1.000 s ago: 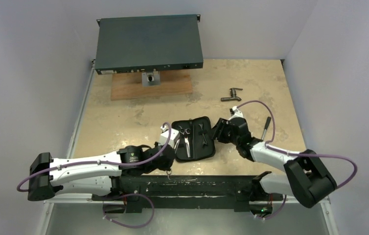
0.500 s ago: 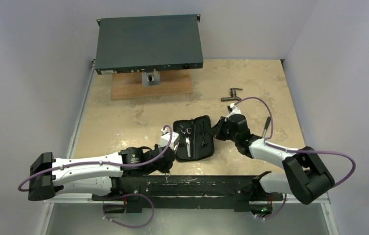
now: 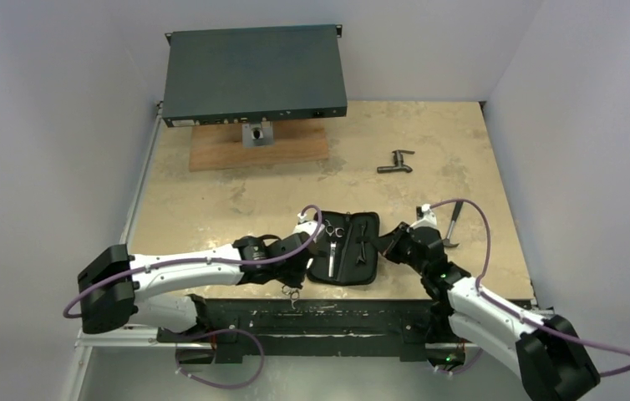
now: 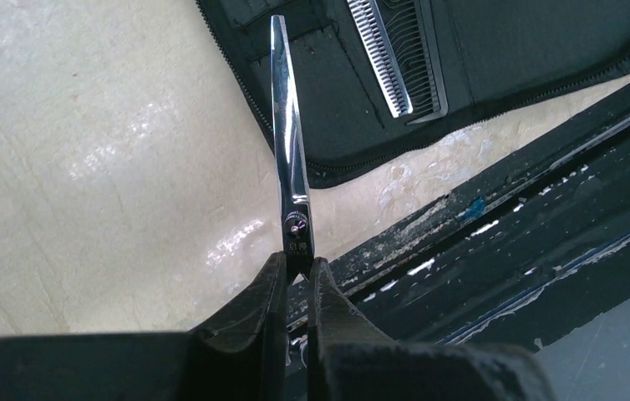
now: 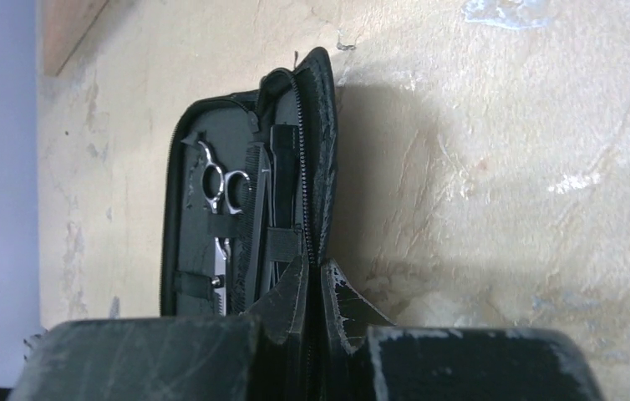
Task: Sort the hair-cutting tools
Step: Place the scissors in the hairdressing tool bag.
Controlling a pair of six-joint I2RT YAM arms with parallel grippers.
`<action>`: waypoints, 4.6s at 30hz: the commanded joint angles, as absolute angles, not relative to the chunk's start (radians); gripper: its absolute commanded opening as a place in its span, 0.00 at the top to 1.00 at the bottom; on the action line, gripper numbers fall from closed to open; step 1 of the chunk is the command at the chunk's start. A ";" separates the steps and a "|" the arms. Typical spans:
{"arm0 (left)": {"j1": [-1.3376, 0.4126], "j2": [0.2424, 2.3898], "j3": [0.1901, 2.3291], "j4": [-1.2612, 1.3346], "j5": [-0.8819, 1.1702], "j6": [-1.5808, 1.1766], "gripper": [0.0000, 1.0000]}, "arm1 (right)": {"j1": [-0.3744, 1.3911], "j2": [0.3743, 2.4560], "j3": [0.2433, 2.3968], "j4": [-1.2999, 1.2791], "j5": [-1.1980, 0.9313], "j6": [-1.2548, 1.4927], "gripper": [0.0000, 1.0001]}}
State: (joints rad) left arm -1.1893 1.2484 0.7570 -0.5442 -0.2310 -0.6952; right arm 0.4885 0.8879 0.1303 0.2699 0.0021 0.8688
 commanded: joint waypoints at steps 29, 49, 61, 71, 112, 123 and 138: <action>-1.133 1.595 1.210 -0.981 -0.064 -0.764 1.00 | 0.502 0.657 0.074 0.158 0.053 0.938 1.00; -1.132 1.730 1.279 -0.991 -0.080 -0.812 1.00 | 0.510 0.690 0.060 0.211 0.026 0.928 1.00; -1.134 1.754 1.262 -0.951 -0.075 -0.827 1.00 | 0.511 0.689 0.055 0.212 0.023 0.926 1.00; -1.127 1.795 1.248 -0.902 -0.092 -0.847 1.00 | 0.509 0.676 0.057 0.197 0.022 0.923 1.00; -1.046 1.955 1.392 -0.819 -0.269 -0.827 1.00 | 0.531 0.721 0.076 0.179 0.015 0.907 1.00; -1.095 2.011 1.504 -0.940 -0.448 -0.762 1.00 | 0.536 0.719 0.077 0.174 0.017 0.908 1.00; -1.151 2.100 1.623 -1.016 -0.589 -0.721 0.91 | 0.541 0.729 0.082 0.172 0.014 0.905 1.00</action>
State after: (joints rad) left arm -1.1568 2.1143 1.5776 -1.0752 -0.5537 -0.7376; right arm 0.5236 0.7208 0.0612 0.1867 0.0399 0.9234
